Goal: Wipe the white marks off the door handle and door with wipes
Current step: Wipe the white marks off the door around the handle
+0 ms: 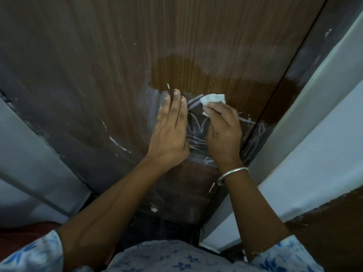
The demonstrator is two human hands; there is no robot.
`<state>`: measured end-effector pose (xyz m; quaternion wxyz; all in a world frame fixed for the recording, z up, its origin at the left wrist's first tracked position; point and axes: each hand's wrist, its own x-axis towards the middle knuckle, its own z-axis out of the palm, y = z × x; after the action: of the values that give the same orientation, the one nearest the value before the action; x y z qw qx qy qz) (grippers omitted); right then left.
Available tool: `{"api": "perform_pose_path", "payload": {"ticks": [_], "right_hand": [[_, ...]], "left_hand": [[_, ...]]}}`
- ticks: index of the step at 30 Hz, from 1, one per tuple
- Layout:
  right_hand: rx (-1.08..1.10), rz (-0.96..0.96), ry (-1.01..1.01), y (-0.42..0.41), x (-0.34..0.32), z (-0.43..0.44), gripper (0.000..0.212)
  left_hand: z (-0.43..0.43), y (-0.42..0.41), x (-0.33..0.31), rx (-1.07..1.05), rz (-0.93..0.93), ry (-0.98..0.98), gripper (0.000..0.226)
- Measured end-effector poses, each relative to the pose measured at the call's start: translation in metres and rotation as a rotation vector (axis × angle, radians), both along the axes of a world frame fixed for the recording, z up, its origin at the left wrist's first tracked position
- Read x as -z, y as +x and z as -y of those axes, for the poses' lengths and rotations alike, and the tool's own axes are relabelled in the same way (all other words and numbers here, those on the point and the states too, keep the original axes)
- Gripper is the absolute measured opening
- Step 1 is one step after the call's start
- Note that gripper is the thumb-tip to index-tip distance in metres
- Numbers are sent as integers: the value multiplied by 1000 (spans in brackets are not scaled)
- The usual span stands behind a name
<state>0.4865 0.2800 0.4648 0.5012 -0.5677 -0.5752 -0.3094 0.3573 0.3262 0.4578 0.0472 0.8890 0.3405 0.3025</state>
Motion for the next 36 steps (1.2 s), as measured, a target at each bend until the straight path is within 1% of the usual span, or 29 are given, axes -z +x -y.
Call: {"api": "perform_pose_path", "payload": {"ticks": [2, 3, 6, 8, 11, 13, 15, 16, 18, 19, 20, 21, 22, 23, 24, 26, 27, 30, 32, 34, 36], "right_hand": [[5, -62, 41, -3, 1, -1, 30], [-5, -63, 42, -6, 1, -6, 27], [-61, 56, -38, -16, -5, -24, 16], [-96, 111, -75, -22, -8, -34, 15], [-81, 74, -45, -25, -5, -34, 14], [-57, 24, -10, -25, -2, -32, 19], [-73, 21, -2, -29, -3, -36, 21], [-79, 39, -18, -32, -4, -40, 19], [-132, 77, -120, -42, -4, -52, 16], [-201, 25, -191, -48, -5, -59, 18], [-282, -91, -255, -56, -7, -64, 20], [-358, -215, -278, -65, -10, -67, 20], [-393, -290, -279, -71, -12, -70, 21], [-425, -317, -318, -75, -12, -71, 23], [-442, -291, -395, -76, -11, -72, 26], [-461, -133, -565, -77, -1, -73, 34], [-463, -116, -607, -77, 1, -75, 35], [-515, -428, -640, -84, -2, -73, 33], [-515, -549, -630, -89, -2, -70, 34], [-446, -560, -578, -89, 6, -67, 37], [-346, -482, -565, -92, 14, -62, 43]], "left_hand": [[-3, -5, 0, -28, 3, -12, 85], [-3, -7, 1, -31, 6, -14, 86], [-2, -10, 1, -23, 18, -20, 86], [-3, -12, 2, -18, 31, -25, 85], [-5, -19, 2, -39, 25, -27, 84], [-8, -25, 2, -62, 13, -32, 85], [-12, -30, 2, -85, 10, -40, 86], [-13, -33, 2, -93, 8, -41, 86], [-16, -37, 3, -107, -2, -47, 87], [-17, -40, 3, -116, -4, -55, 88], [-19, -43, 3, -128, -1, -66, 89], [-21, -46, 2, -143, 3, -77, 90], [-23, -50, 2, -161, 5, -85, 90], [-25, -54, 2, -177, 4, -90, 90], [-27, -57, 2, -188, 4, -93, 90], [-29, -61, 3, -194, 9, -106, 88], [-29, -62, 3, -190, 12, -114, 88], [-28, -63, 6, -166, 14, -118, 87], [-28, -65, 7, -154, 16, -105, 86], [-29, -69, 9, -154, -2, -98, 87], [-30, -72, 13, -158, -32, -100, 89]]}}
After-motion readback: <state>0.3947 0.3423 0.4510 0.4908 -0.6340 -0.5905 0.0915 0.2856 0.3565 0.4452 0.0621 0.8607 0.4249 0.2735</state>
